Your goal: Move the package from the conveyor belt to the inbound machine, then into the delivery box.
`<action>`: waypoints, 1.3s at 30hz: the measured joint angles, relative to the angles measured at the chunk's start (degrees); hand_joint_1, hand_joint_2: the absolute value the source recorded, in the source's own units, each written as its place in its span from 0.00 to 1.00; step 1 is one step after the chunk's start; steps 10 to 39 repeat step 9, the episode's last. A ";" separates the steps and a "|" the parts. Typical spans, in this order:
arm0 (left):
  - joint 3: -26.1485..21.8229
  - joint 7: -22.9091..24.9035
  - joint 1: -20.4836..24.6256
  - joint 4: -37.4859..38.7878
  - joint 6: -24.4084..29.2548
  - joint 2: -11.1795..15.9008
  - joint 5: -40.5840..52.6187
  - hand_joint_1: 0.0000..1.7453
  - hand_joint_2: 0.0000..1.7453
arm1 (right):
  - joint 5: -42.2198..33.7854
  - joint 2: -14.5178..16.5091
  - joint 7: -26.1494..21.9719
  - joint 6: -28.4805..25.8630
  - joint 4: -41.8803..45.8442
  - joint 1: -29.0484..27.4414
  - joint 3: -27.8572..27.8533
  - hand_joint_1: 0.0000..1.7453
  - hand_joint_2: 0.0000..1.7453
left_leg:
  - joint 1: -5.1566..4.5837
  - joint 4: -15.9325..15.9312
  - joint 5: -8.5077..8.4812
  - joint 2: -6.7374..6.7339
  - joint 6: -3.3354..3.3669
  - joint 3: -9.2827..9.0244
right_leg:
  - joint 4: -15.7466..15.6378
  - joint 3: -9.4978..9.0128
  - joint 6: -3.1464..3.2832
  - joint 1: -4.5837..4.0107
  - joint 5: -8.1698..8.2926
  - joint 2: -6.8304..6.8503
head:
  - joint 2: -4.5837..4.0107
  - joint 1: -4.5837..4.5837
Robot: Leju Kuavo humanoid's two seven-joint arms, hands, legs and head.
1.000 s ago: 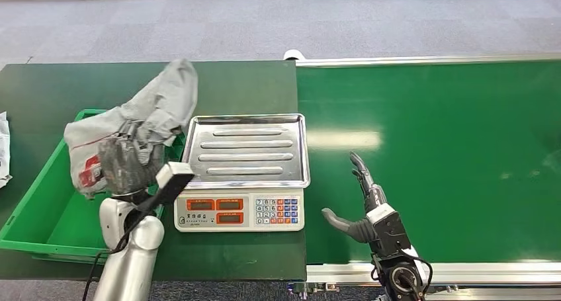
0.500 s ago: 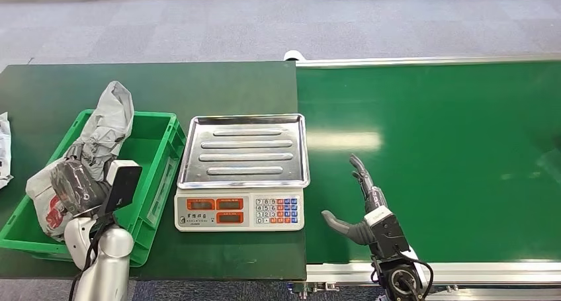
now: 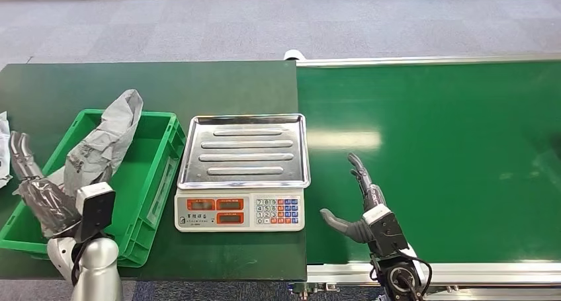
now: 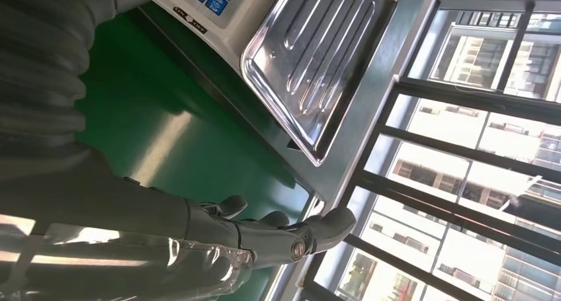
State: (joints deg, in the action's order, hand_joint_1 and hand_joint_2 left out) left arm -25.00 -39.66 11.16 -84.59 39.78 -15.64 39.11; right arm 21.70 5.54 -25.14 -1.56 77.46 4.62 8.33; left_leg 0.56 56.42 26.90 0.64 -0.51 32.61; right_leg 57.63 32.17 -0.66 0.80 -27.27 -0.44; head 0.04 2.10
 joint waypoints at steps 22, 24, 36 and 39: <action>1.73 -0.43 -1.86 -6.00 0.00 -0.78 -9.94 0.00 1.00 | -0.11 -0.01 -0.48 0.11 -0.71 0.69 0.06 0.00 1.00 | 0.01 0.00 0.00 0.00 0.00 0.00 | 0.00 0.00 0.00 -0.01 0.00 0.00 | 0.00 0.00; 1.73 -0.43 -1.86 -6.00 0.00 -0.78 -9.94 0.00 1.00 | -0.11 -0.01 -0.48 0.11 -0.71 0.69 0.06 0.00 1.00 | 0.01 0.00 0.00 0.00 0.00 0.00 | 0.00 0.00 0.00 -0.01 0.00 0.00 | 0.00 0.00; 1.73 -0.43 -1.86 -6.00 0.00 -0.78 -9.94 0.00 1.00 | -0.11 -0.01 -0.48 0.11 -0.71 0.69 0.06 0.00 1.00 | 0.01 0.00 0.00 0.00 0.00 0.00 | 0.00 0.00 0.00 -0.01 0.00 0.00 | 0.00 0.00; 1.73 -0.43 -1.86 -6.00 0.00 -0.78 -9.94 0.00 1.00 | -0.11 -0.01 -0.48 0.11 -0.71 0.69 0.06 0.00 1.00 | 0.01 0.00 0.00 0.00 0.00 0.00 | 0.00 0.00 0.00 -0.01 0.00 0.00 | 0.00 0.00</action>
